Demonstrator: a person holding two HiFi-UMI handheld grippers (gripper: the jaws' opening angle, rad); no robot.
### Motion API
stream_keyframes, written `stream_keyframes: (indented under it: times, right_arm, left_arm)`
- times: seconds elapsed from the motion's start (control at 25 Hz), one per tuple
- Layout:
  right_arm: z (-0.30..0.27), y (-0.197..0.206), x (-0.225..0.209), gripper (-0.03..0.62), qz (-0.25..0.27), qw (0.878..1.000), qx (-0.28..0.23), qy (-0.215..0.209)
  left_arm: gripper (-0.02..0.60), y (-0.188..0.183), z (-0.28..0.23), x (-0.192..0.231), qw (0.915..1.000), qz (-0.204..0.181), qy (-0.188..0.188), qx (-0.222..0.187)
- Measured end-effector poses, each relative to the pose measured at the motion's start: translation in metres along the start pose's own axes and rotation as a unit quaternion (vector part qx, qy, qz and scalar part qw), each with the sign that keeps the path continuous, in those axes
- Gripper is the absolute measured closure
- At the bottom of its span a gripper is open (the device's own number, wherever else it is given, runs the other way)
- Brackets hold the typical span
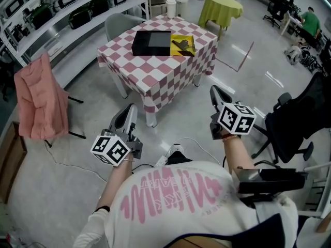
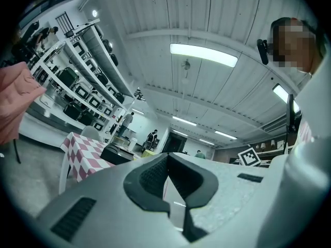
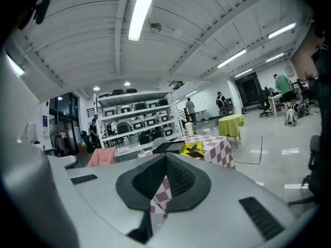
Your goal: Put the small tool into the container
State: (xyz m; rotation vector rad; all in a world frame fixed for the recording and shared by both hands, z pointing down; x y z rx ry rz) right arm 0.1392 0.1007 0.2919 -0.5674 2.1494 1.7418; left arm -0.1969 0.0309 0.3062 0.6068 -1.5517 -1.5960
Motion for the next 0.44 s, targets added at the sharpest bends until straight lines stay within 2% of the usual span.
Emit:
stream_keyframes:
  times: [0.44]
  right_arm:
    - [0.001,0.004,0.016,0.589,0.009,1.0,0.001,-0.004]
  left_arm:
    - [0.574,-0.006,0.015,0.005,1.0,0.003,-0.005,-0.006]
Point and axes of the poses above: the fingertips, and each gripper's own axes: z backward along the fingers, x to its left, y out of its underside, the point moved 6 cm from there along z, backward along the fingers, and after that the axes turned 14 degrees about -z, right-handed, at the moved point
